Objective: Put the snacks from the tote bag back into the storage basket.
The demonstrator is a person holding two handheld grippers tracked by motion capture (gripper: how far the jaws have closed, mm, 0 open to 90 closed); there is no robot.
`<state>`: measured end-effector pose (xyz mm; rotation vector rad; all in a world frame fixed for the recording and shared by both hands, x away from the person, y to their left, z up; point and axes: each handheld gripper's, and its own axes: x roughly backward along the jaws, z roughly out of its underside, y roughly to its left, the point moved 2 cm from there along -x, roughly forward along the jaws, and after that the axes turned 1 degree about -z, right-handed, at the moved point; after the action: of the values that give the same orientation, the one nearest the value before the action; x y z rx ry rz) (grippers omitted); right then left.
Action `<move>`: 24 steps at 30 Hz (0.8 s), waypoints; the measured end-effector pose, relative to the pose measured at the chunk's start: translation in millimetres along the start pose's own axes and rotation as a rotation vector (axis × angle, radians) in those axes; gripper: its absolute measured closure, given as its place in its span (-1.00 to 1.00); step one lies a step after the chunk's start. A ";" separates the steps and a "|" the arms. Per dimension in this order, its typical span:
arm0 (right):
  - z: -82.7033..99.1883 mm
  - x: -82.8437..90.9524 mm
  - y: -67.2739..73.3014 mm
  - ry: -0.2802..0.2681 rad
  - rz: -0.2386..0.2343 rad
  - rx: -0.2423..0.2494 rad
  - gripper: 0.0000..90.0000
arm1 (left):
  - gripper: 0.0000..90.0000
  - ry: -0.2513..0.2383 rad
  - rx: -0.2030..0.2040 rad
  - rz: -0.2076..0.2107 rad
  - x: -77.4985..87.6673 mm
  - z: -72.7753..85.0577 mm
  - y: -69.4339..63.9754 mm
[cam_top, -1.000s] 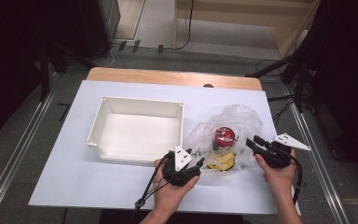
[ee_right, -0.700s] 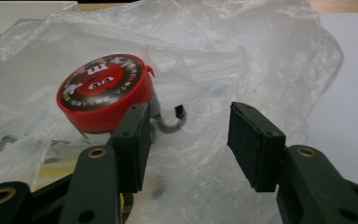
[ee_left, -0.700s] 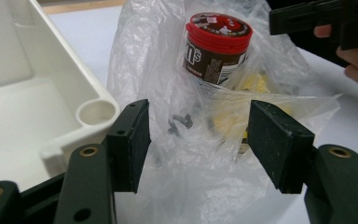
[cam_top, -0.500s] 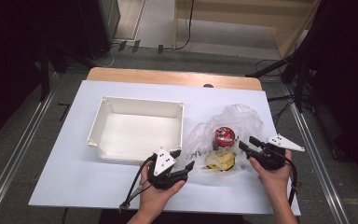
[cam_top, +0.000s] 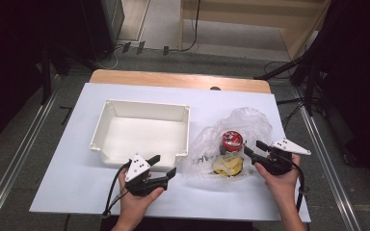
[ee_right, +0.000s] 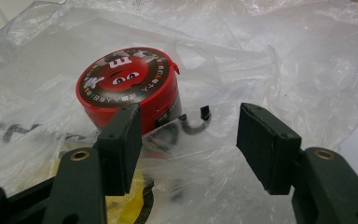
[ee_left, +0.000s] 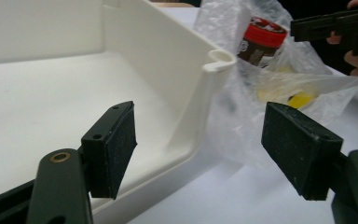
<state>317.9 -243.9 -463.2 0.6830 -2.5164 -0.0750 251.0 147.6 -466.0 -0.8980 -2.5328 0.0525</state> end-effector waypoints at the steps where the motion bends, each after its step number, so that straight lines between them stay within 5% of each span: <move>1: -0.1 -0.3 0.7 0.002 -0.001 0.002 -0.09 | -0.43 -0.005 0.005 -0.002 2.3 -0.2 3.4; 15: -2.9 -2.1 10.0 0.025 -0.018 0.048 -0.27 | -0.50 -0.045 0.047 -0.108 34.1 1.2 49.5; 24: -5.0 -11.3 21.3 0.055 -0.023 0.070 -0.44 | -0.67 -0.033 0.005 -0.143 51.0 4.2 62.9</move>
<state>319.0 -219.4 -460.4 0.7324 -2.4681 0.0231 251.3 228.6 -460.7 -0.7169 -2.6194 0.0296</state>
